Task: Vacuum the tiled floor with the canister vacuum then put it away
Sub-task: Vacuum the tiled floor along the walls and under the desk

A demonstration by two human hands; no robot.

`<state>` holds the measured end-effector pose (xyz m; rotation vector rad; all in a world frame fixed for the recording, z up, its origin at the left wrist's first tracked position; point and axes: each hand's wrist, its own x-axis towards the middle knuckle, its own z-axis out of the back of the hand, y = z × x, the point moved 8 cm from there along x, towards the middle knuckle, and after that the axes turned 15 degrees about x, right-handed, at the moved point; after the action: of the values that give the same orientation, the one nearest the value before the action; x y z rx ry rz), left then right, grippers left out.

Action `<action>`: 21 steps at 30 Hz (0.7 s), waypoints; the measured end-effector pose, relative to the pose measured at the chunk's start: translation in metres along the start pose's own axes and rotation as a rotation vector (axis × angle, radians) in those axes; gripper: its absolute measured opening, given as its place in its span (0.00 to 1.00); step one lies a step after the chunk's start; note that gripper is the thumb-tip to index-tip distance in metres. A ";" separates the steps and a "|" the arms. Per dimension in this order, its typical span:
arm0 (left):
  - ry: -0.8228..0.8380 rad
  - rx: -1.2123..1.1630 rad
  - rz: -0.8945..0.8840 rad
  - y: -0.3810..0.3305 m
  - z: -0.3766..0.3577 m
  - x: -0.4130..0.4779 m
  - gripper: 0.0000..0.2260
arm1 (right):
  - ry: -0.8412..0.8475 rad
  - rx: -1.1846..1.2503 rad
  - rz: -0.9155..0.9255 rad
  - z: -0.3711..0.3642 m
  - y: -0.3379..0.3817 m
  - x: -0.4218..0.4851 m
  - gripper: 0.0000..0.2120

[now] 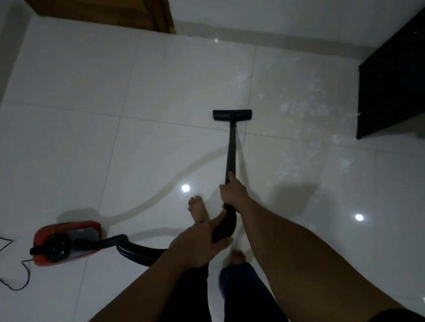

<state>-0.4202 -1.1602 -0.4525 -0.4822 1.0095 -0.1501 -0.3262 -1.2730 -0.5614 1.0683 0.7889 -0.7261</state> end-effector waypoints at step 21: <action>0.026 -0.079 -0.054 0.006 0.201 0.103 0.35 | -0.063 -0.095 0.017 0.017 0.194 0.110 0.33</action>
<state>-0.1969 -1.1256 -0.4469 -0.5815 1.0311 -0.1658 -0.1048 -1.2425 -0.5585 0.9614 0.7517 -0.6978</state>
